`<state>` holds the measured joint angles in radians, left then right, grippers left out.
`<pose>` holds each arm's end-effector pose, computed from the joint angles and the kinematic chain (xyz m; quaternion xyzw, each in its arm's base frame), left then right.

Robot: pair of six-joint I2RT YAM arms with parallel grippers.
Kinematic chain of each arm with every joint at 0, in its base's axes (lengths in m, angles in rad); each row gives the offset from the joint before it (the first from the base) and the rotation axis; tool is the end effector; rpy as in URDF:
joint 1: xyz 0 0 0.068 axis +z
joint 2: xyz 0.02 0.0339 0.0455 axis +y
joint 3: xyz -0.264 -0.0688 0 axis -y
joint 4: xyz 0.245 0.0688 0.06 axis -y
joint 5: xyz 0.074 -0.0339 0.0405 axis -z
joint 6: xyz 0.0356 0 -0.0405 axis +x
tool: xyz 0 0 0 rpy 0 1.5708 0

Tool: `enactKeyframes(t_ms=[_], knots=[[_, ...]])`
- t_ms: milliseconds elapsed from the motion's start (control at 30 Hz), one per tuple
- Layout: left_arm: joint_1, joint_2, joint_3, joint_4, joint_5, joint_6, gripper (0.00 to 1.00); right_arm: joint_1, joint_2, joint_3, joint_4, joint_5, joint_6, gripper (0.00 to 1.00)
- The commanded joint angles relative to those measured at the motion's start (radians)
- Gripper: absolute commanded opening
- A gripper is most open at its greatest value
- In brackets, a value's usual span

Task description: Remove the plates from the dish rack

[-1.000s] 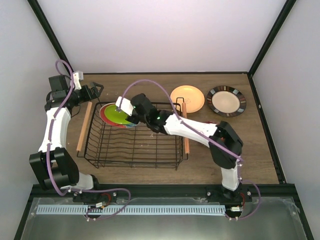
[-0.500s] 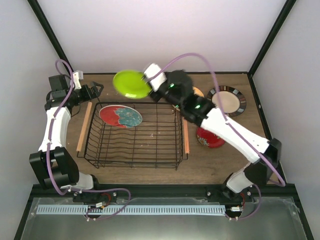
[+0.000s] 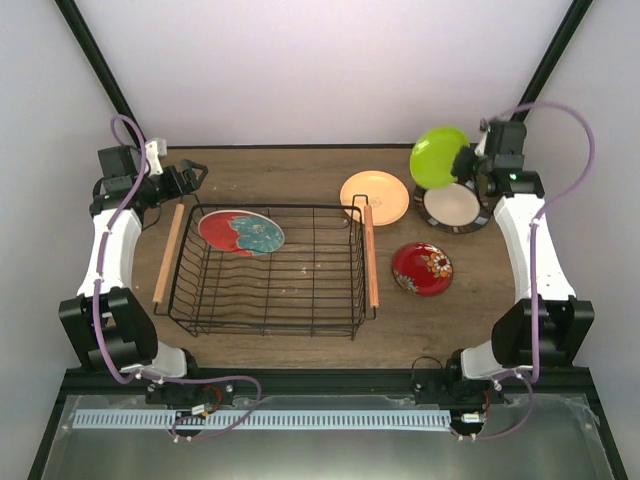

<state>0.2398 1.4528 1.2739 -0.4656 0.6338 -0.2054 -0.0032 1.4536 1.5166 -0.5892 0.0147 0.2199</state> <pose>0.3185 0.0562 0.3294 -0.0519 0.8599 -0.2715 0.4293 0.3246 -0.0016 0.3960 0.1001 0.8609 0.0476 0.4966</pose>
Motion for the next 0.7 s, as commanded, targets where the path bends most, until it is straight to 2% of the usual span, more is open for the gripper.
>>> enactKeyframes(t_ms=[0, 333, 500, 667], knots=[[-0.005, 0.008, 0.024, -0.003, 0.015, 0.004, 1.0, -0.082, -0.086, -0.186, -0.143, -0.191, 0.156, 0.01], [-0.008, 0.01, 0.016, -0.01, 0.012, 0.012, 1.0, -0.119, -0.262, -0.563, -0.134, -0.307, 0.208, 0.01], [-0.011, 0.015, 0.015, -0.01, 0.012, 0.013, 1.0, -0.119, -0.315, -0.673, -0.118, -0.283, 0.222, 0.01], [-0.016, 0.021, 0.016, -0.01, 0.013, 0.012, 1.0, -0.119, -0.294, -0.721, -0.073, -0.258, 0.225, 0.01]])
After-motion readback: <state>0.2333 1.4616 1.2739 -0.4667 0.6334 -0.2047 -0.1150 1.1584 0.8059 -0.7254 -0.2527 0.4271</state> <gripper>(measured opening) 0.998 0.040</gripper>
